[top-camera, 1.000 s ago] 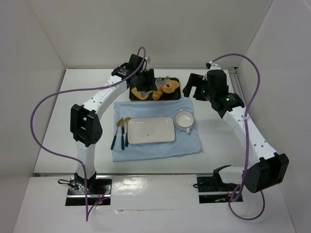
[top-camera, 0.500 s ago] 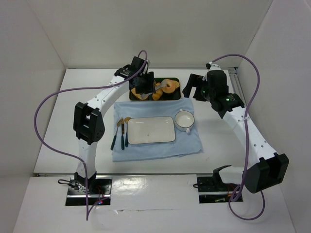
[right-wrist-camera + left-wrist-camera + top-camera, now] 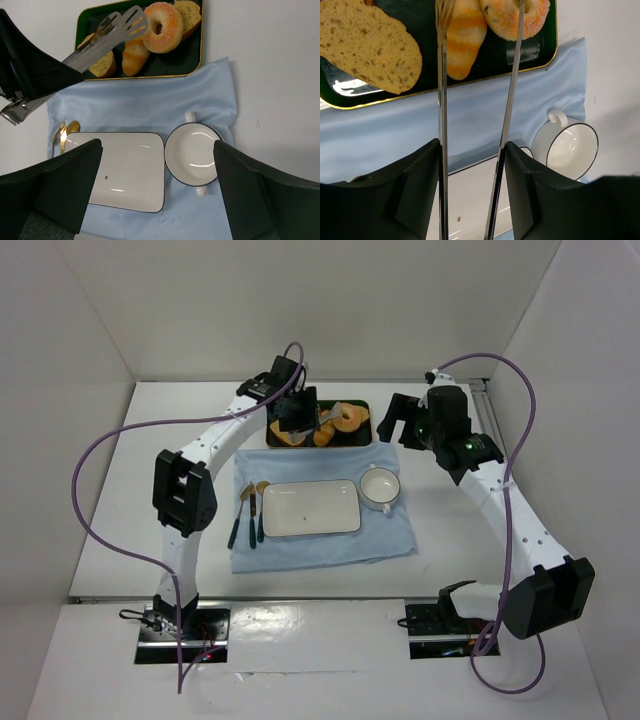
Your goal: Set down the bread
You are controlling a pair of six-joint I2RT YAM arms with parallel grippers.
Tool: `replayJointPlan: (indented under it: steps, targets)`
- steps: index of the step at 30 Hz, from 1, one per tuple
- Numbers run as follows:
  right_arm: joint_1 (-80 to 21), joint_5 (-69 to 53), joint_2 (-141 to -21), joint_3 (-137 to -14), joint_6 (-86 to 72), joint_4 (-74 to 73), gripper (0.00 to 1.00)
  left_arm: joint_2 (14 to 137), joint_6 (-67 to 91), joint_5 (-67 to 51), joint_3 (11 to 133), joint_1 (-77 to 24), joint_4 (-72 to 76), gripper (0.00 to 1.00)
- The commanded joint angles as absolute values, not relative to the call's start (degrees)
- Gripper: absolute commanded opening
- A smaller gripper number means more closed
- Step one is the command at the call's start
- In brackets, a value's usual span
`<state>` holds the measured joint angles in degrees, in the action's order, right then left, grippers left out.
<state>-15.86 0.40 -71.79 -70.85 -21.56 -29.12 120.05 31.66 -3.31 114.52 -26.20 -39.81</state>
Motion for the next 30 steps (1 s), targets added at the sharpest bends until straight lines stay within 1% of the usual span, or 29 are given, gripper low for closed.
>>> replayJointPlan:
  steps: [1, 3, 16, 21, 30]
  targets:
    - [-15.47, 0.70, -69.87, -70.93, -21.01, -26.10, 0.99, 121.46, 31.46, -4.04, 117.69, -26.19, -38.23, 0.64]
    - [-15.47, 0.70, -69.87, -70.93, -21.01, -26.10, 0.99, 121.46, 31.46, -4.65, 118.21, -26.19, -38.23, 0.62]
    - [-14.94, 0.70, -69.87, -70.40, -21.01, -26.10, 0.99, 123.75, 32.52, -6.33, 118.74, -26.19, -37.18, 0.61]
    - [-14.94, 0.70, -69.87, -70.40, -21.01, -26.10, 0.99, 124.28, 32.52, -6.86, 119.36, -26.19, -37.18, 0.57]
    - [-14.41, 0.09, -70.92, -70.40, -21.01, -25.58, 0.99, 124.80, 33.05, -9.23, 120.93, -26.19, -36.12, 0.57]
